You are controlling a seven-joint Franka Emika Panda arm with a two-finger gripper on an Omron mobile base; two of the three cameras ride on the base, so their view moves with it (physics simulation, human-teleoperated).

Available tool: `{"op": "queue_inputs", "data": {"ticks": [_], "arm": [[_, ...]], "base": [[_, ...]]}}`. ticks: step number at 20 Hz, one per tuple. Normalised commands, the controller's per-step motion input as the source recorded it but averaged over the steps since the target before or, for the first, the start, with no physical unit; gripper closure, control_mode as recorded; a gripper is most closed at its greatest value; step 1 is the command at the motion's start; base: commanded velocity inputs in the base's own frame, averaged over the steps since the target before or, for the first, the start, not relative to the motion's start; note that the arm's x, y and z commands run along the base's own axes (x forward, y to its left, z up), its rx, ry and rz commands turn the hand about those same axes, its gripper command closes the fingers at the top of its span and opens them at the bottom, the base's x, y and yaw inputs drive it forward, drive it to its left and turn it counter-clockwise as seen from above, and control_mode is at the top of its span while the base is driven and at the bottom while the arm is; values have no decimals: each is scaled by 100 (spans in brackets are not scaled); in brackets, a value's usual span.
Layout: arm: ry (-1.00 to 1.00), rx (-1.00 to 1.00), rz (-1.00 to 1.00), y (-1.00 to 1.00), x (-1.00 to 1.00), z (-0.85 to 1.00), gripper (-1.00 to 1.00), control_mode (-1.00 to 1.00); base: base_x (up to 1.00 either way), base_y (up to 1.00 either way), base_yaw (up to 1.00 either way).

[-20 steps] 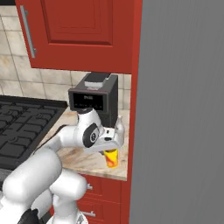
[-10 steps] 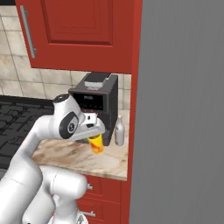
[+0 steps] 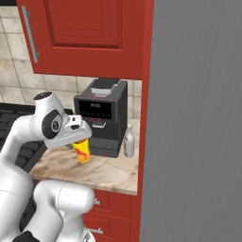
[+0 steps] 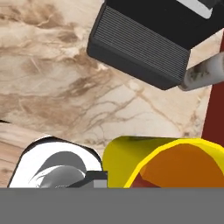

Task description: Place the microwavable item in the microwave. Then, close the microwave door and press the start button.

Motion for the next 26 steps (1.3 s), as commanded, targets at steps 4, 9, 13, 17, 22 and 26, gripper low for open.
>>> {"op": "queue_inputs", "data": {"ticks": [4, 9, 13, 17, 22, 26], "arm": [[2, 0, 6, 8, 0, -12, 100, -100], [-2, 0, 0, 1, -19, -4, 100, 100], [0, 0, 0, 0, 0, 0, 100, 100], [0, 0, 0, 0, 0, 0, 100, 100], [0, 0, 0, 0, 0, 0, 100, 100], [0, 0, 0, 0, 0, 0, 100, 100]], "base": [[0, 0, 0], [-20, 0, 0], [-100, 26, 0], [-100, 42, -2], [-100, 50, -8], [-97, 24, -18]]}}
